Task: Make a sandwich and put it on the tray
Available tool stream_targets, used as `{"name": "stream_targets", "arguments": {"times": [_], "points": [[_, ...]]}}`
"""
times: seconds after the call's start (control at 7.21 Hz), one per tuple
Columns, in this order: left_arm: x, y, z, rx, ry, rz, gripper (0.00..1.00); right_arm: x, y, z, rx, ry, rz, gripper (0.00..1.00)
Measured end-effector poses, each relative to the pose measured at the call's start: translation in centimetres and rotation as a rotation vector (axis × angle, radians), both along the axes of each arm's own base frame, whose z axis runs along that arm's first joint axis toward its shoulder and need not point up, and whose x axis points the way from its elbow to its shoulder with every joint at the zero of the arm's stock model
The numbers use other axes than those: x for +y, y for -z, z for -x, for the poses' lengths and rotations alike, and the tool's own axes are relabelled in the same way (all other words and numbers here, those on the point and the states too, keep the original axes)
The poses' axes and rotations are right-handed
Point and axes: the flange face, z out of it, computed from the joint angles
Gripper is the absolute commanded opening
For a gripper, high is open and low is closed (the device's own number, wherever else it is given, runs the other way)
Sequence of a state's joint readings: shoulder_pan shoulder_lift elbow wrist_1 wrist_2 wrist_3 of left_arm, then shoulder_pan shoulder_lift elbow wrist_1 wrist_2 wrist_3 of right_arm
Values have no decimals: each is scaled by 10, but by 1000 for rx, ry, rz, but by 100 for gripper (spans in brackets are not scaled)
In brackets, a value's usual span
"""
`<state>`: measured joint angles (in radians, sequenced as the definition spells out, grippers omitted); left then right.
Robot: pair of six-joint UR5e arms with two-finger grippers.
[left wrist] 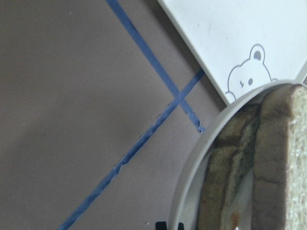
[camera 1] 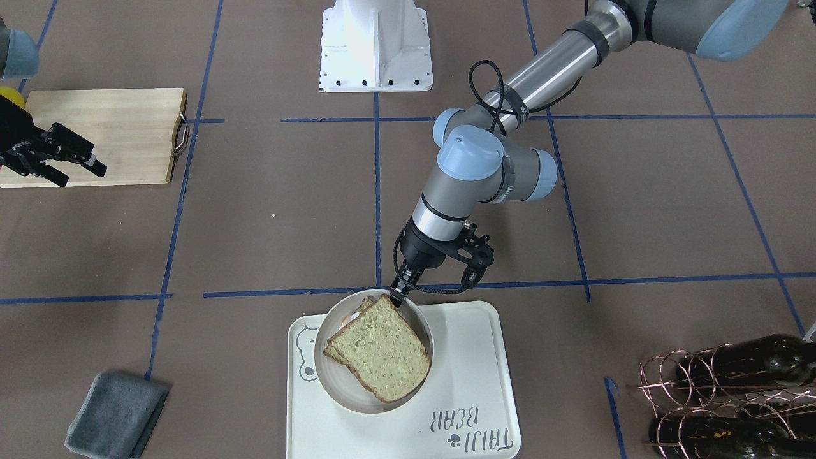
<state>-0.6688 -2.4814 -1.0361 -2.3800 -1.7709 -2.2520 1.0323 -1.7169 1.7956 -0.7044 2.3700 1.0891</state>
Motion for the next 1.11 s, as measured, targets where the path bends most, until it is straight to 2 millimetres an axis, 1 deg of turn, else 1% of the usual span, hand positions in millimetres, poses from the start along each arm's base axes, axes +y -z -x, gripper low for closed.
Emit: {"name": "stream_targets", "arguments": {"times": [0.14,0.42,0.55,0.83,1.11], "points": [[-8,-2,-2,-1,9,-2,0,1,-1,0,1,0,2,100],[-15,-10,-6,-3,20,-9,0,3,-4,-1,4,1,7,100],[-16,-12,-7,-4,22,-11,14,4,-5,-2,5,1,9,100],[-17,-14,-8,-7,20,-19,29,4,-5,-2,6,1,10,100],[-17,-14,-8,-13,14,-34,29,4,-4,-2,5,1,9,100]]}}
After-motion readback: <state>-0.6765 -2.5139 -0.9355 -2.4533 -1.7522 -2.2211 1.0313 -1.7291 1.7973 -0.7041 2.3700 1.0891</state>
